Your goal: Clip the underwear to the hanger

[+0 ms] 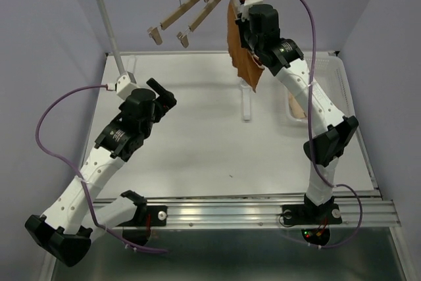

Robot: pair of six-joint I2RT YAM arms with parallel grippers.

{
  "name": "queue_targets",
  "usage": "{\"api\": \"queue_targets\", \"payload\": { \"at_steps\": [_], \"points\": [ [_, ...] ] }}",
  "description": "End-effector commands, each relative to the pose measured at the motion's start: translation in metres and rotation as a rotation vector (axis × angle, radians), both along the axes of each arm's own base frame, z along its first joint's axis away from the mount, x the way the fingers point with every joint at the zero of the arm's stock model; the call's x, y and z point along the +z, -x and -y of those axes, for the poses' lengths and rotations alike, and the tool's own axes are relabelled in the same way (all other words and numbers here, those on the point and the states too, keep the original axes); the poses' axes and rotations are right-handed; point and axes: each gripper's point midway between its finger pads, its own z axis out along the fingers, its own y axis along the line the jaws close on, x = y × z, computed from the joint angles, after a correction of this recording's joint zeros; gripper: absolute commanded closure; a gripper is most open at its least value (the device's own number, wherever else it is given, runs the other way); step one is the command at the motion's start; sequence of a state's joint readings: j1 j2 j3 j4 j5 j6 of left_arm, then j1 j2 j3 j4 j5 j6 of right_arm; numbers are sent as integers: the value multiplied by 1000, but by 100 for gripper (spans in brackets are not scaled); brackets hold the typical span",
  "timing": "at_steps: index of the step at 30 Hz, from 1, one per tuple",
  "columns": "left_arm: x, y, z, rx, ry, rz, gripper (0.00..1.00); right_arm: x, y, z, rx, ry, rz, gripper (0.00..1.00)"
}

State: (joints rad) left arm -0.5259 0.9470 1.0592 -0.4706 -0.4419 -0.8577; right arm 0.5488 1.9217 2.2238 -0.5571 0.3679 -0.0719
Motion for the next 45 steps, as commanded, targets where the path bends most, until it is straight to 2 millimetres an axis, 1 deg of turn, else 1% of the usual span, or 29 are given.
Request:
{"api": "queue_targets", "payload": {
  "at_steps": [1,5,6,8,9,14,15,16,18,20,21,22,27,30,31,34,35,37,38,42,43,45],
  "points": [
    [0,-2,-6,36,5,18,1,51,1,-5,36,-80,114,99],
    [-3,-1,-5,34,15,10,1,52,-3,-1,16,-92,117,99],
    [-3,-1,-5,35,17,10,1,53,-5,4,4,-95,117,99],
    [-4,-1,-5,35,19,9,1,55,-2,4,5,-115,118,99],
    [-5,-1,-5,35,20,7,1,57,-3,9,0,-117,119,99],
    [-9,-2,-4,33,13,-4,1,58,8,13,6,-125,115,99],
    [-9,-3,-3,32,15,-2,1,54,9,14,0,-124,107,99],
    [-11,-3,-2,25,14,-7,1,58,12,19,-15,-129,115,99],
    [-13,-4,0,20,12,-13,1,55,14,22,-27,-130,105,99],
    [-15,-5,1,13,9,-18,1,59,20,29,-53,-136,110,99],
    [-16,-5,2,12,7,-23,1,54,20,32,-67,-137,98,99],
    [-17,-6,3,8,6,-24,1,54,21,36,-101,-156,99,99],
    [-17,-6,3,1,-4,-28,1,61,23,43,-143,-192,113,99],
    [-14,-6,3,0,-6,-21,1,52,25,37,-109,-193,88,99],
    [-13,-6,3,-1,-6,-19,1,41,26,29,-69,-194,58,99],
    [-12,-7,2,-2,-13,-14,1,25,32,14,16,-196,9,99],
    [-12,-7,2,-1,-15,-15,1,12,35,4,71,-201,-30,99],
    [-11,-8,2,-4,-21,-14,1,2,39,-9,143,-203,-64,99],
    [-11,-8,3,-6,-21,-14,1,-2,39,-12,153,-202,-73,99],
    [-13,-9,2,-6,-34,-26,1,2,33,-23,188,-230,-57,99],
    [-12,-9,1,-4,-35,-28,1,14,32,-25,197,-252,-35,99],
    [-14,-7,1,-4,-33,-33,1,16,27,-33,217,-276,-30,99]
  ]
}}
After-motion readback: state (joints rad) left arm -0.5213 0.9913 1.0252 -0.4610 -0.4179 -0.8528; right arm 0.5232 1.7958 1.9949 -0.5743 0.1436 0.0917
